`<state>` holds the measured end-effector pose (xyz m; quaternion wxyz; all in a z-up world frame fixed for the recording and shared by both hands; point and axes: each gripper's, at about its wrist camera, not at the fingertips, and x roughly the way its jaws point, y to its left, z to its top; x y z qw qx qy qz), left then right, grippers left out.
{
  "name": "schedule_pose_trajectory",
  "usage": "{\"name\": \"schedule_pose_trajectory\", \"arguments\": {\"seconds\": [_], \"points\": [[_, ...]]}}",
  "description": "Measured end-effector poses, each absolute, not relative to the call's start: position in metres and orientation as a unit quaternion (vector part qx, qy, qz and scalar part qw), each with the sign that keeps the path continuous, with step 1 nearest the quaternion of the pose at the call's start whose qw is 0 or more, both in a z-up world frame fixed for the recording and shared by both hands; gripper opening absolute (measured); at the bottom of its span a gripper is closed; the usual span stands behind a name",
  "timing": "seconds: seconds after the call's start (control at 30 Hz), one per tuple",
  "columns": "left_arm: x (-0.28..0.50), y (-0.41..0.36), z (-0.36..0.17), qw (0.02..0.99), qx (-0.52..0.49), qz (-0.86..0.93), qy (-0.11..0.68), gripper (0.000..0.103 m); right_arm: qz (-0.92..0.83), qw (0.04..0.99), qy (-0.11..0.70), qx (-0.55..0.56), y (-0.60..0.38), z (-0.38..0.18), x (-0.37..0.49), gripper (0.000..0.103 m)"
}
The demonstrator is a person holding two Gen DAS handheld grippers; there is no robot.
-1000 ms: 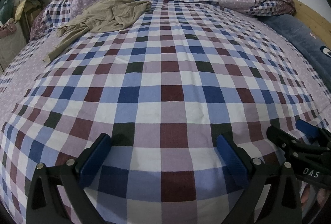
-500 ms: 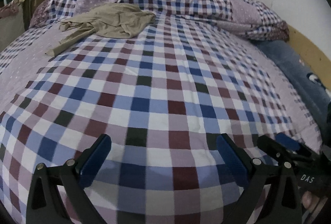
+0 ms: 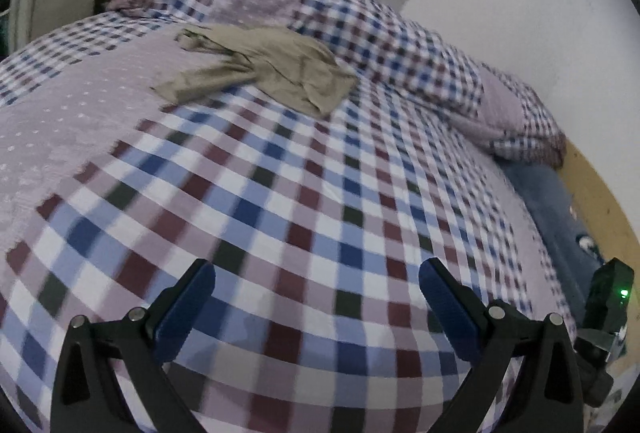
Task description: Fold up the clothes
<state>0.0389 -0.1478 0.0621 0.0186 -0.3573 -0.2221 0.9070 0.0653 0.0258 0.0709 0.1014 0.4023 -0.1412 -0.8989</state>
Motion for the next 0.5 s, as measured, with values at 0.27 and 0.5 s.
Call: {"name": "schedule_pose_trajectory", "arguments": {"seconds": [0.27,0.5], "points": [[0.052,-0.227,0.071,-0.022,-0.31,0.895,-0.321,0.103,-0.881,0.196,-0.151,0.403,-0.062,0.085,0.005,0.084],[0.061,-0.287,0.064,-0.072,-0.288,0.877,-0.379,0.103,-0.851,0.258,-0.177,0.421,-0.148,0.077,-0.06,0.083]]}}
